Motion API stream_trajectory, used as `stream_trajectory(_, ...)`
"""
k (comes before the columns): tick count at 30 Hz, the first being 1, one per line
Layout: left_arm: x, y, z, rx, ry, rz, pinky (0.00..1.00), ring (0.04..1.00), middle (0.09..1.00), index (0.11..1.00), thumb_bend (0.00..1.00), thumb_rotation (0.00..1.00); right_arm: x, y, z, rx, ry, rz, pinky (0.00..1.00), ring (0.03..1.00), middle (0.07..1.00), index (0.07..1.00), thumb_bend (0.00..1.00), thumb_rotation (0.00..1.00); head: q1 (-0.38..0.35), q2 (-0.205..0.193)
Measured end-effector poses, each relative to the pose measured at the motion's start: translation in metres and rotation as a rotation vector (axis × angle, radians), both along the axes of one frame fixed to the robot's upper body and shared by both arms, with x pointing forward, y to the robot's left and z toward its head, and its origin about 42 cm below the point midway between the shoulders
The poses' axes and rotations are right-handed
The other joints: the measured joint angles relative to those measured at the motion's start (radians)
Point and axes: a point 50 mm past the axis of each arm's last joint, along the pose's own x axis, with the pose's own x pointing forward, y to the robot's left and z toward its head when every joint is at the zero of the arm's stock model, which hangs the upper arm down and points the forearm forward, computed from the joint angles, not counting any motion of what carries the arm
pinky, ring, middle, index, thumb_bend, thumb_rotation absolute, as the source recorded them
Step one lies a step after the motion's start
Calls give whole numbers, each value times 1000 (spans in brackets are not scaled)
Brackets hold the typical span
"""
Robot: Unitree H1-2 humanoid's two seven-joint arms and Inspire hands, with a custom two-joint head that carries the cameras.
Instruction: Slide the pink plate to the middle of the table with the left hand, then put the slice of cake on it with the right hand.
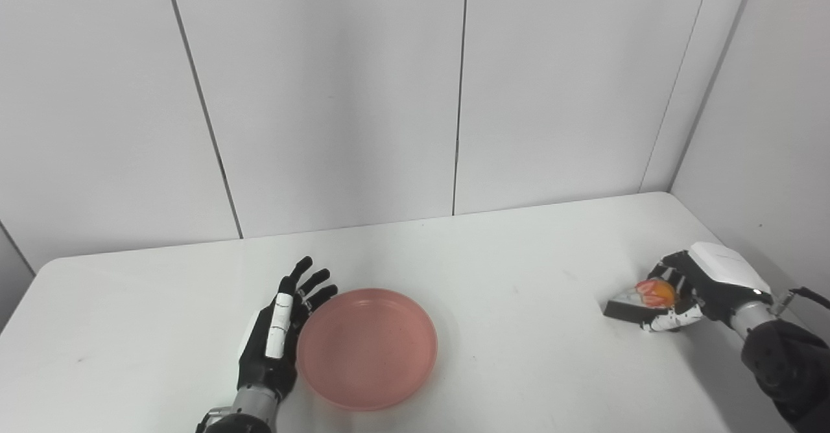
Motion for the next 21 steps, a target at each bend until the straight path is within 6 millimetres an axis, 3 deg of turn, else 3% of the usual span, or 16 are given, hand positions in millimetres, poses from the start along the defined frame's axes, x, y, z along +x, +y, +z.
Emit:
stream_trajectory(3, 0, 1, 0, 0, -1, 2, 851, 799, 852, 892, 883, 872, -7, 17, 10, 7, -12, 65, 139, 199, 469, 486, 525, 3, 6, -2)
stream_trajectory(8, 0, -3, 1, 0, 2, 10, 873, 803, 857, 904, 883, 878, -7, 58, 55, 37, -130, 183, 141, 201, 469, 486, 525, 4, 31, 0)
stream_trajectory(12, -1, -7, 3, 19, 2, 1, 881, 805, 865, 913, 874, 893, 1, 79, 81, 65, -210, 244, 155, 217, 469, 486, 524, 3, 78, 0)
stream_trajectory(21, -4, -26, 4, 8, 13, 5, 891, 813, 870, 920, 870, 892, 11, 118, 85, 92, -218, 413, 145, 204, 469, 484, 524, 4, 201, 8)
